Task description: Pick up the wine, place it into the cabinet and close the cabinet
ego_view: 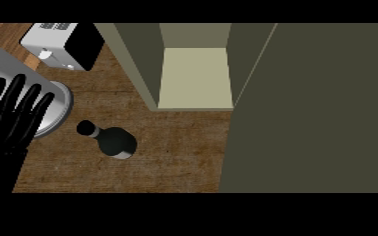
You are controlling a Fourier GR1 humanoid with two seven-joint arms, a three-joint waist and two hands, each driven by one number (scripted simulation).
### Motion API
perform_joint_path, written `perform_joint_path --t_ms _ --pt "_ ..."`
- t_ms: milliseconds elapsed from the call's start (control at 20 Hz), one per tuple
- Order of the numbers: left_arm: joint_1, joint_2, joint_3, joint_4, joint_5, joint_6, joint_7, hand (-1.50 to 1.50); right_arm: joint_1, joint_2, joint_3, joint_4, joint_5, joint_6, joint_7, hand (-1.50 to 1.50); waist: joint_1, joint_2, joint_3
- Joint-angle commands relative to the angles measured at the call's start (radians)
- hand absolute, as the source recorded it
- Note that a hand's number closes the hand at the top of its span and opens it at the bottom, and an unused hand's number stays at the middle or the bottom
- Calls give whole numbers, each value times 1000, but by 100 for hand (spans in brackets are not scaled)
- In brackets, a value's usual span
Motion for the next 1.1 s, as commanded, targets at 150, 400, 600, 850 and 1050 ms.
perform_joint_path --t_ms 150,400,600,850,1050 --pt "28 5 39 96 -7 -70 -81 -150 -42 -13 -41 -128 -66 -38 125 -150 2 0 0" --pt "6 -6 30 262 -56 -107 -161 -150 13 10 -31 -150 -67 -21 74 -150 -4 1 0" --pt "59 -60 -21 338 -150 -124 -280 -150 -29 -4 -37 -138 -110 -13 109 -150 -3 0 0" --pt "47 -49 7 446 -170 -149 -346 -150 -142 -54 -125 -75 -147 -20 156 -150 -1 1 0" --pt "56 -52 21 548 -190 -192 -459 -150 -117 -22 -64 -60 -93 -25 111 -150 2 2 0"
